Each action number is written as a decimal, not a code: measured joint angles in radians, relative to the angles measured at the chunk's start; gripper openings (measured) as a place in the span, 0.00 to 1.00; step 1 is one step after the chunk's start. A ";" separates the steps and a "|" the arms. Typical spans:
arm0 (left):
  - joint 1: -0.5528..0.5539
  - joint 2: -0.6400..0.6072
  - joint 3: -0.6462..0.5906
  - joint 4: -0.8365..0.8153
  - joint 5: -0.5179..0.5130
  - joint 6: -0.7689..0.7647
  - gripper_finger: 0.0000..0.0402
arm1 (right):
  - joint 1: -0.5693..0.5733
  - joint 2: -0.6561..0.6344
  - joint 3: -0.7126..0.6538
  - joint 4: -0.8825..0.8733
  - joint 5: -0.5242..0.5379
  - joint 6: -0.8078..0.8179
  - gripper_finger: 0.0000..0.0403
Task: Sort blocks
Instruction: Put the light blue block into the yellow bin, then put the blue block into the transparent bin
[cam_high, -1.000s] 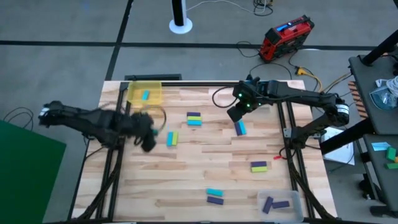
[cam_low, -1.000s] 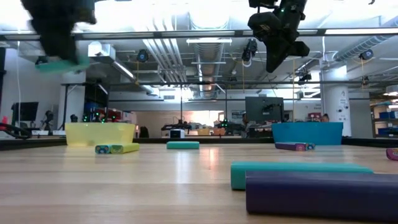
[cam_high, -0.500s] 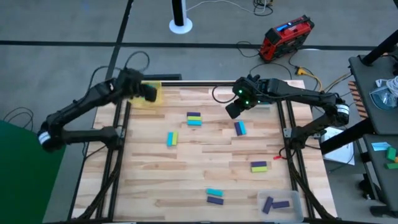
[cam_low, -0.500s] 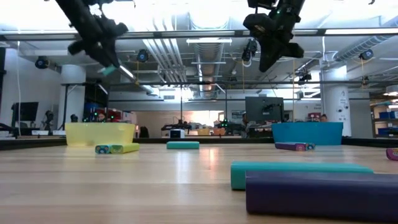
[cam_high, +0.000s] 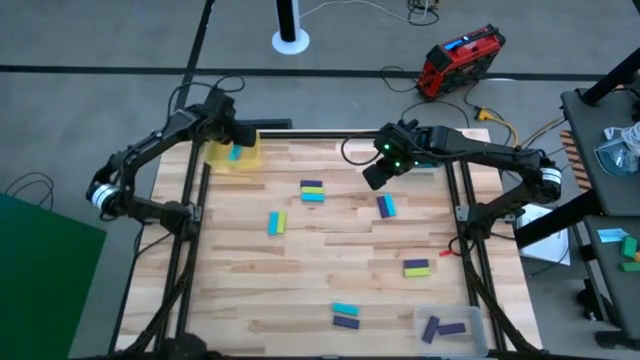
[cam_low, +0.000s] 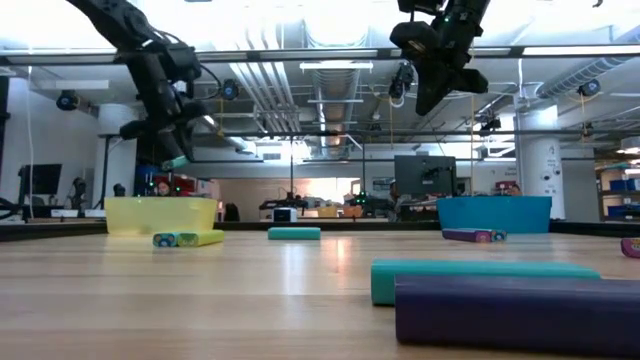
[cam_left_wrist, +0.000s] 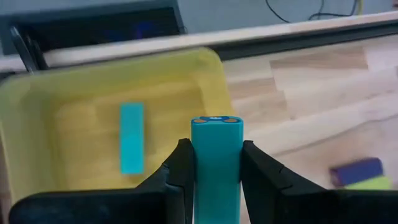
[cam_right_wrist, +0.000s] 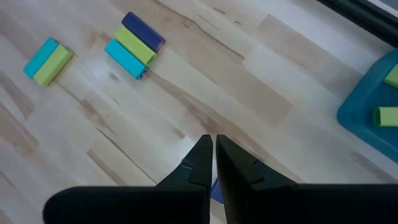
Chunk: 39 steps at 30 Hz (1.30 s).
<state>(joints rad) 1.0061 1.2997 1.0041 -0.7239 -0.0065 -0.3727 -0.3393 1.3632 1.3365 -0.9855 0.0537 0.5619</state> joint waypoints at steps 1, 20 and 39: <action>0.000 0.018 0.013 -0.001 -0.007 0.007 0.18 | 0.000 0.000 0.000 0.000 0.000 0.000 0.03; 0.016 0.232 0.205 -0.167 -0.037 0.043 0.19 | 0.000 0.000 0.000 -0.003 0.000 0.005 0.03; 0.023 0.227 0.192 -0.168 -0.109 0.058 0.40 | 0.000 0.000 -0.008 -0.003 -0.001 0.006 0.03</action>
<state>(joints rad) 1.0294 1.5271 1.1961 -0.8921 -0.1154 -0.3146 -0.3393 1.3630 1.3284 -0.9886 0.0529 0.5678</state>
